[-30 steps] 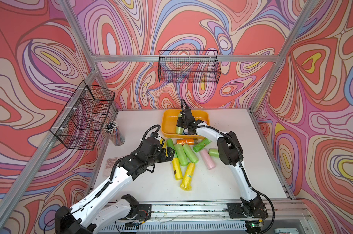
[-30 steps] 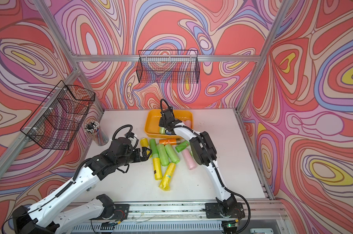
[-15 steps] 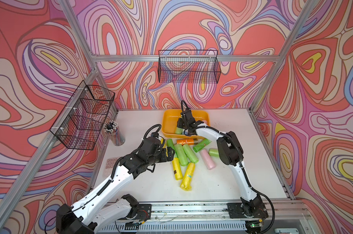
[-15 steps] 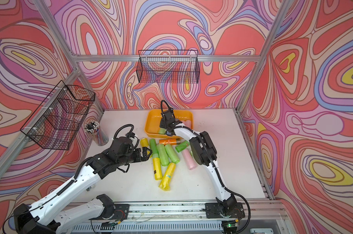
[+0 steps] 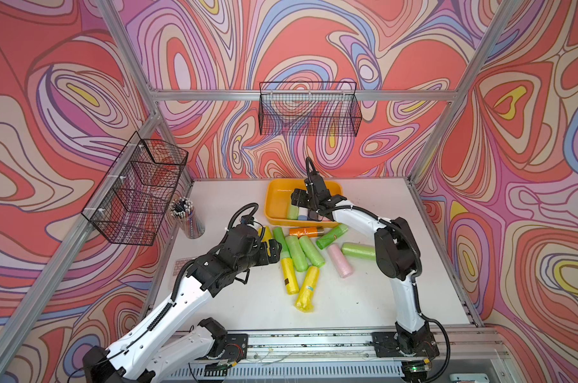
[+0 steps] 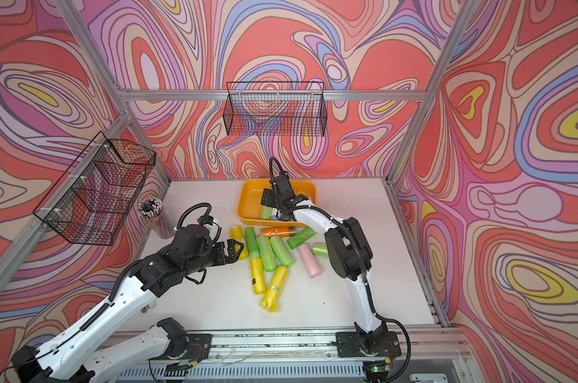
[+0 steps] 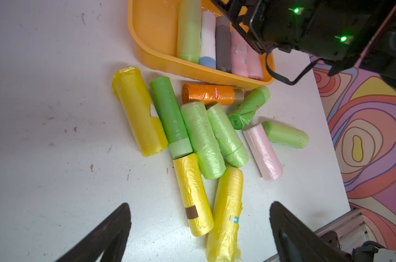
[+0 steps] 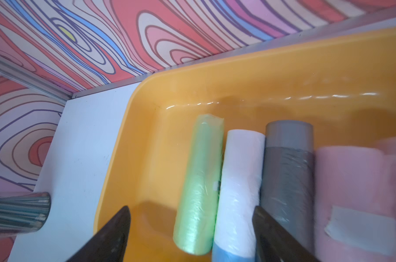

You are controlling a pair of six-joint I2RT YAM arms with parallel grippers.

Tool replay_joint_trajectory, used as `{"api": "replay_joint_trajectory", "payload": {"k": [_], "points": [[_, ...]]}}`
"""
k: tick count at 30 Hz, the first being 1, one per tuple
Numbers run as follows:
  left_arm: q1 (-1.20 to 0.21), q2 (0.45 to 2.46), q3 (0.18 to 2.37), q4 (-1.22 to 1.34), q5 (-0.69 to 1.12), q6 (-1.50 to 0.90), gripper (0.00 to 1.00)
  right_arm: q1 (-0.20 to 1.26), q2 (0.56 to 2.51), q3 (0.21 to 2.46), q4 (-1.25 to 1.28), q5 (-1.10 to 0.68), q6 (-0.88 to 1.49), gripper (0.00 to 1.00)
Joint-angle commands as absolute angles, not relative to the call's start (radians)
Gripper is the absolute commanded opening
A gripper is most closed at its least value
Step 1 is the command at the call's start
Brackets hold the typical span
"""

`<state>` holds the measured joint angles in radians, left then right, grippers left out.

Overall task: Put the roll of trash bags into the storage box
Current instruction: Place the roll of trash bags in the storage box, then pick up the roll of trash bags from the center of the board.

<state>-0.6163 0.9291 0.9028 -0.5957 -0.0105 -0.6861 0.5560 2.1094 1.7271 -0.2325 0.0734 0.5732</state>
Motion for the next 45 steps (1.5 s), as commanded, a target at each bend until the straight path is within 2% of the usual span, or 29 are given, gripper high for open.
{"api": "replay_joint_trajectory", "payload": {"k": [1, 3, 19, 25, 32, 38, 45], "points": [[-0.621, 0.915, 0.884, -0.611, -0.054, -0.706, 0.96, 0.552, 1.963, 1.643, -0.243, 0.109, 0.511, 0.94], [-0.621, 0.93, 0.882, -0.589, -0.05, -0.708, 0.97, 0.552, 1.873, 1.567, -0.251, 0.155, 0.48, 0.98], [-0.692, 1.225, 0.979, -0.414, 0.1, -0.713, 0.97, 0.55, 1.51, 1.221, -0.48, 0.354, 0.406, 0.98], [-0.746, 1.253, 0.976, -0.387, 0.153, -0.734, 0.96, 0.55, 1.383, 1.043, -0.49, 0.297, 0.445, 0.98], [-0.796, 1.186, 0.904, -0.379, 0.139, -0.779, 0.96, 0.55, 1.249, 0.882, -0.467, 0.225, 0.503, 0.98], [-0.799, 1.143, 0.83, -0.315, 0.1, -0.799, 0.97, 0.551, 1.242, 0.823, -0.465, 0.199, 0.52, 0.98], [-0.799, 1.213, 0.831, -0.276, 0.103, -0.767, 0.97, 0.549, 1.249, 0.738, -0.406, 0.145, 0.562, 0.92]]}}
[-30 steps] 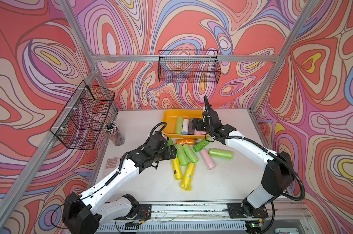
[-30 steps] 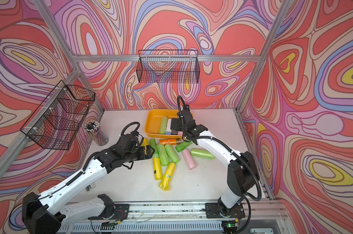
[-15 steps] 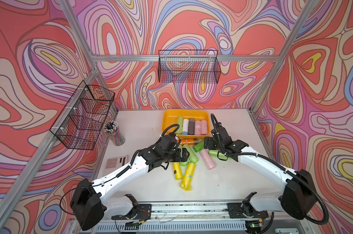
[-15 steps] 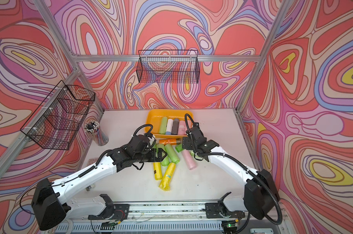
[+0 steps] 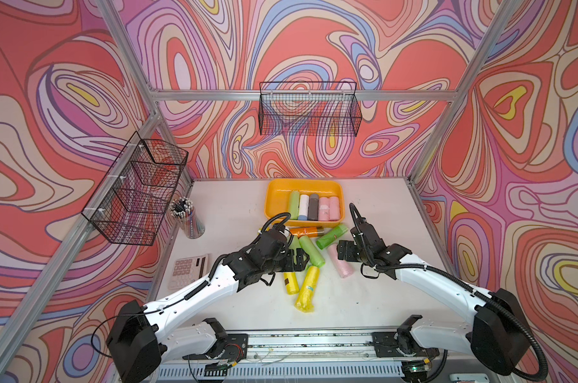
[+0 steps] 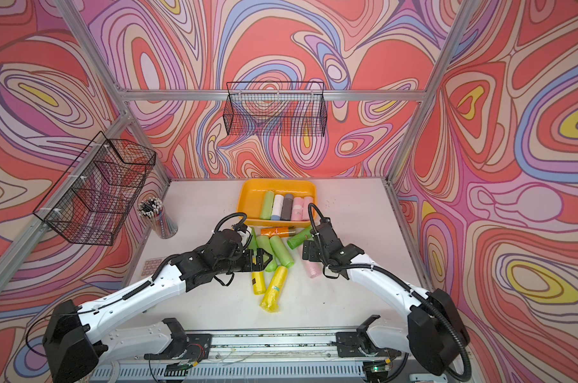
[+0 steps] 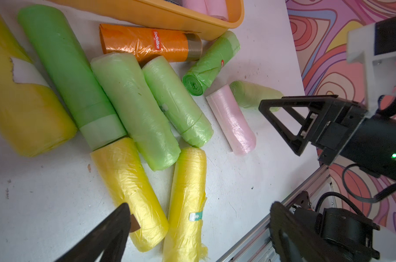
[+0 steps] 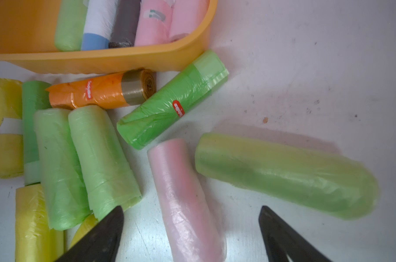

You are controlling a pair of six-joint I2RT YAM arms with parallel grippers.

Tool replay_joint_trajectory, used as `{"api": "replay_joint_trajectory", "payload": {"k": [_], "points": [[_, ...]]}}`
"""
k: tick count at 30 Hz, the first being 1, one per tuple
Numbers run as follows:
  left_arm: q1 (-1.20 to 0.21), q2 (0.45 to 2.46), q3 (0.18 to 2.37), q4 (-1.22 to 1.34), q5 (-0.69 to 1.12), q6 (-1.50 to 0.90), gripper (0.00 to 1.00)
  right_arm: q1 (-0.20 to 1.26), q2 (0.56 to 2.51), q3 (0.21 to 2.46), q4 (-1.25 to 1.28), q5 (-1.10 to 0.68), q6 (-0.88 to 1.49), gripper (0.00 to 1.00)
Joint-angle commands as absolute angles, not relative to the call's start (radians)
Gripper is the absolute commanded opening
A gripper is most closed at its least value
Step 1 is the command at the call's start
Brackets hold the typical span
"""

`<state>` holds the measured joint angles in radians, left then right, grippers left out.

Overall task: Put the roll of trash bags into the storage box
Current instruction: Pick up the roll of trash bags from the center of the board.

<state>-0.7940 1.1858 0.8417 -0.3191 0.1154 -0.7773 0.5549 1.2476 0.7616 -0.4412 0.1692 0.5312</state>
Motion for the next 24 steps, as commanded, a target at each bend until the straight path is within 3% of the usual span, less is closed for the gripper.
{"api": "replay_joint_trajectory", "payload": {"k": [1, 10, 24], "points": [[-0.799, 1.225, 0.831, -0.272, 0.112, -0.766, 0.97, 0.549, 1.26, 0.735, -0.402, 0.144, 0.563, 0.9], [-0.799, 1.299, 0.876, -0.282, 0.149, -0.724, 0.97, 0.549, 1.357, 0.739, -0.365, 0.087, 0.578, 0.69], [-0.799, 1.28, 0.844, -0.271, 0.15, -0.749, 0.97, 0.55, 1.405, 0.648, -0.26, 0.068, 0.621, 0.63]]}}
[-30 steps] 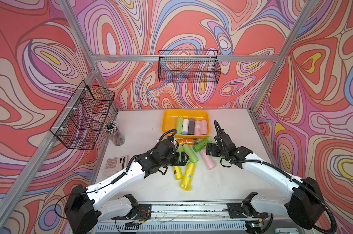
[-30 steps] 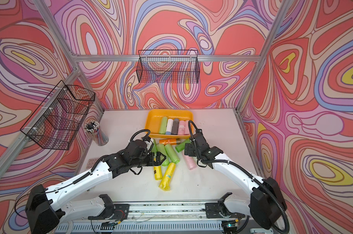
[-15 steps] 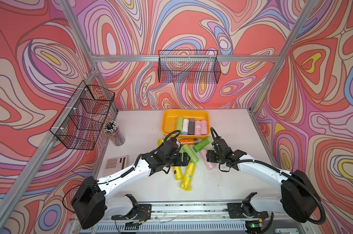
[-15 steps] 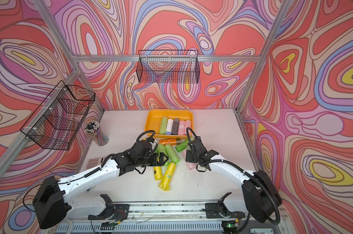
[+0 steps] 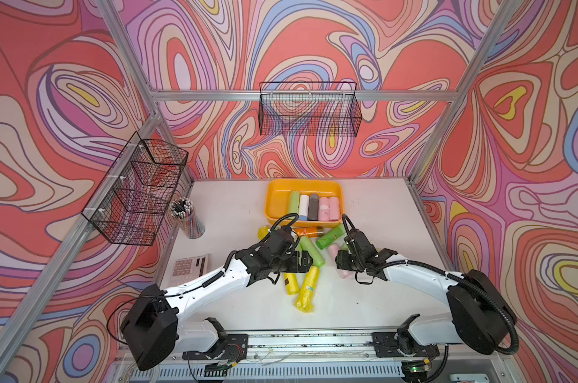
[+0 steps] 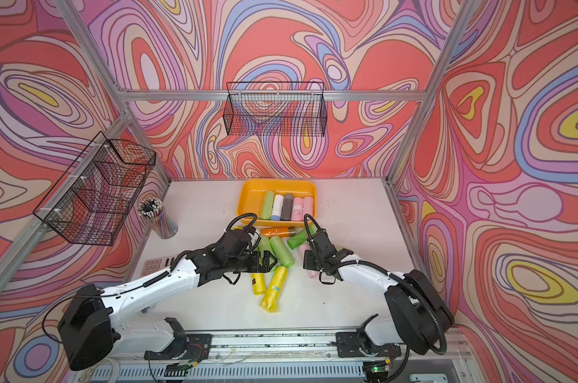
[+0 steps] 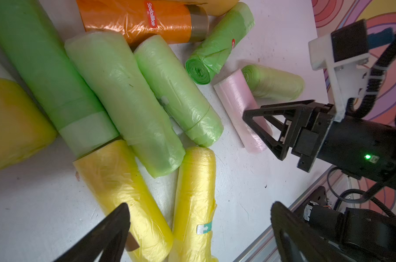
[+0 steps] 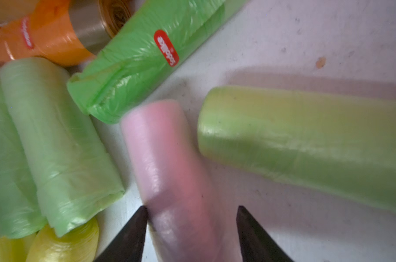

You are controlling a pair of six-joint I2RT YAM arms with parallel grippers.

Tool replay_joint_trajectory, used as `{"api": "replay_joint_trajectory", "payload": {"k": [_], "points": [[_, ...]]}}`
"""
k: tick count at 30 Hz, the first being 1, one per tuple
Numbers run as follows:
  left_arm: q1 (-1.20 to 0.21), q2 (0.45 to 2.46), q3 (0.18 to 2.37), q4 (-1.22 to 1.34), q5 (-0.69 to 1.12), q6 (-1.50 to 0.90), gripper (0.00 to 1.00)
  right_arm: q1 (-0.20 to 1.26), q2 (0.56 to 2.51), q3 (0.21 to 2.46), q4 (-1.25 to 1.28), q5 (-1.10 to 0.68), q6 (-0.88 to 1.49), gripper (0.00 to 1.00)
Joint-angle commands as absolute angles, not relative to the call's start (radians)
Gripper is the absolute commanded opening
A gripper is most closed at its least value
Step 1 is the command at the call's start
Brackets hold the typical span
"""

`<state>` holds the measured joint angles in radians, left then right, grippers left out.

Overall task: Put the roll of trash bags into the storage box
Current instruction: Pick up the roll of trash bags from the center of the board.

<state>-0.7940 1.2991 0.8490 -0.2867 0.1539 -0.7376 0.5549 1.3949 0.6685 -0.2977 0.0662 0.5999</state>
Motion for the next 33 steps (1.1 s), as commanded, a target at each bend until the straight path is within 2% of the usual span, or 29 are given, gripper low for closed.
{"api": "replay_joint_trajectory", "payload": {"k": [1, 7, 33], "points": [[-0.799, 1.28, 0.844, -0.272, 0.145, -0.747, 0.97, 0.55, 1.405, 0.642, -0.256, 0.075, 0.623, 0.63], [-0.799, 1.285, 0.848, -0.275, 0.139, -0.749, 0.97, 0.557, 1.434, 0.631, -0.287, 0.159, 0.618, 0.6], [-0.799, 1.272, 0.853, -0.306, 0.107, -0.752, 0.97, 0.578, 1.536, 0.615, -0.208, 0.154, 0.623, 0.6]]}}
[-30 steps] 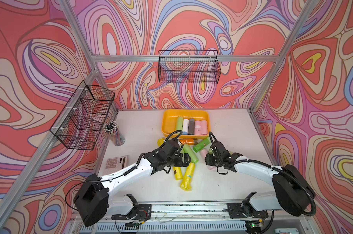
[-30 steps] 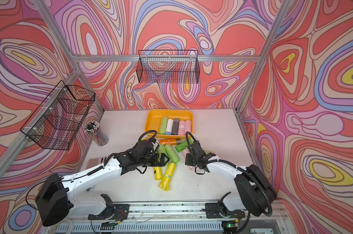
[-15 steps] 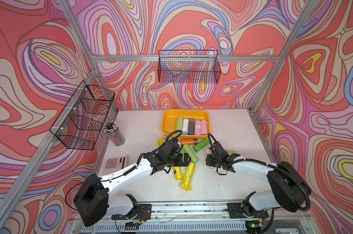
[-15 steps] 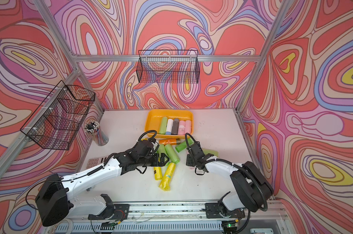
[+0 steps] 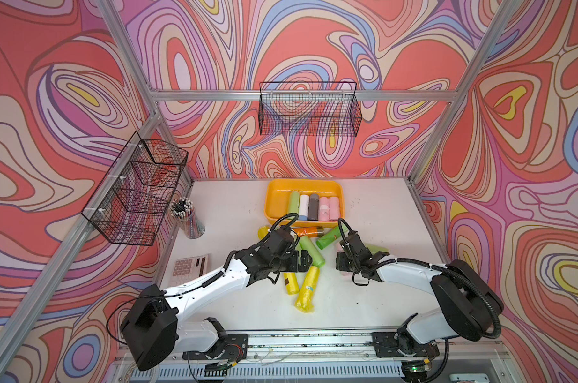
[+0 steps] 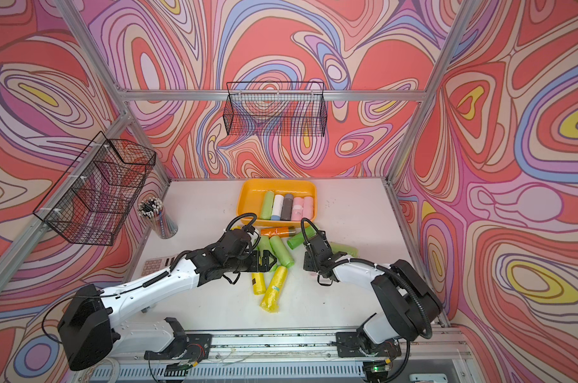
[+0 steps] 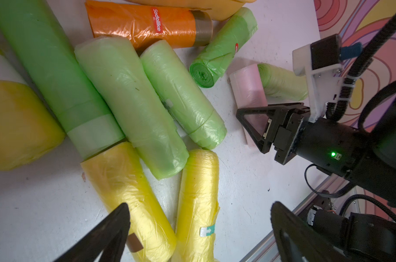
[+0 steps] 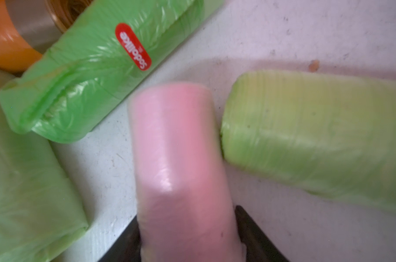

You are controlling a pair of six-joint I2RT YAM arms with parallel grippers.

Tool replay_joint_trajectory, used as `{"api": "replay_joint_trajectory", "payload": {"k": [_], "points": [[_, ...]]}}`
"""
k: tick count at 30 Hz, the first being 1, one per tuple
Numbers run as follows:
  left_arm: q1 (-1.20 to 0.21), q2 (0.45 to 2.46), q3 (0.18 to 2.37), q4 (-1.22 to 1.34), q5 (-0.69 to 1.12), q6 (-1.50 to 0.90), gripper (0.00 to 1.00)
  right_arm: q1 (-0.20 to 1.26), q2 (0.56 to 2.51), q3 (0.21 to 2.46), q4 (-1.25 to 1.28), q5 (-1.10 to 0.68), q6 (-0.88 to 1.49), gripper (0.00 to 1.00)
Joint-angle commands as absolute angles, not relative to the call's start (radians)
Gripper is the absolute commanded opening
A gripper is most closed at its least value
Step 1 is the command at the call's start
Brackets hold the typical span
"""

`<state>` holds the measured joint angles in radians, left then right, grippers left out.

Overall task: Put the roll of trash bags into the storage box
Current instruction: Pick up the roll of trash bags from the center of the board.

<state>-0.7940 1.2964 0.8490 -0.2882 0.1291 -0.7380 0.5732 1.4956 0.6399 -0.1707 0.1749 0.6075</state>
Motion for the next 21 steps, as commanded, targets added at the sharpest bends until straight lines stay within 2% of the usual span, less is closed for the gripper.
{"api": "replay_joint_trajectory", "payload": {"k": [1, 21], "points": [[-0.799, 1.272, 0.852, -0.307, 0.107, -0.752, 0.97, 0.578, 1.536, 0.612, -0.202, 0.148, 0.624, 0.6], [-0.799, 1.25, 0.83, -0.271, 0.076, -0.756, 1.0, 0.578, 1.474, 0.617, -0.22, 0.135, 0.65, 0.48]]}}
